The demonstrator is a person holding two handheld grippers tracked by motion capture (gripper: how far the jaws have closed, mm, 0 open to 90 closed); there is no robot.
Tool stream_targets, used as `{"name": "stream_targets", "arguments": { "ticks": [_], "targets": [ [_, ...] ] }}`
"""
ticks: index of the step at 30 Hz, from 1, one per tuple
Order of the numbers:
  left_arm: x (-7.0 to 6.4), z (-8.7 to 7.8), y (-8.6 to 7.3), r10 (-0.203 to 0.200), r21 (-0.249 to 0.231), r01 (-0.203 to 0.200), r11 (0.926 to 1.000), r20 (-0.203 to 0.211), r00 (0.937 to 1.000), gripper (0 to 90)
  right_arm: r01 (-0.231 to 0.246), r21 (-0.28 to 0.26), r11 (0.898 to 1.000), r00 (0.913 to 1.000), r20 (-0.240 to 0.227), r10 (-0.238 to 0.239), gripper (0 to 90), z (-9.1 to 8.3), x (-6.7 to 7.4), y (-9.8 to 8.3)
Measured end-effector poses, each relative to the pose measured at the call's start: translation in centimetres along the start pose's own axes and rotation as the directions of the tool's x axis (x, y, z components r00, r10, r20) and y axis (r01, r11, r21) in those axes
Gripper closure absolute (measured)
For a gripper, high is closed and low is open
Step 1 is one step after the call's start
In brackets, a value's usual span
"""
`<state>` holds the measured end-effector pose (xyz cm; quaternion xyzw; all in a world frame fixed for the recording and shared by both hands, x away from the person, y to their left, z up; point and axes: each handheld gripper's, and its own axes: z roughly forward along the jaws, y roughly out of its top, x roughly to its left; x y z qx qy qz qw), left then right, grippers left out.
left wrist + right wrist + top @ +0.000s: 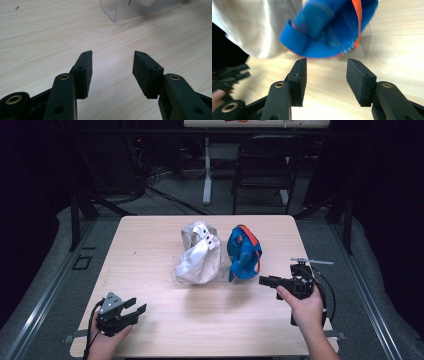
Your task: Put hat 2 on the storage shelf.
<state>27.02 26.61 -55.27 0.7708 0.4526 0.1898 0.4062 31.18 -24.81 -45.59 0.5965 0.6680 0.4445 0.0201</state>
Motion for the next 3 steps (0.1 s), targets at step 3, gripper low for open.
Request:
{"name": "stream_targets", "arguments": {
  "ticks": [3],
  "targets": [
    [0.0,0.1,0.0,0.002,0.001,-0.002,1.0000,0.002,1.0000,50.8,0.034,-0.023,0.999,0.9987,0.038,-0.033,49.8,0.6,-0.3,-2.1]
  ]
}}
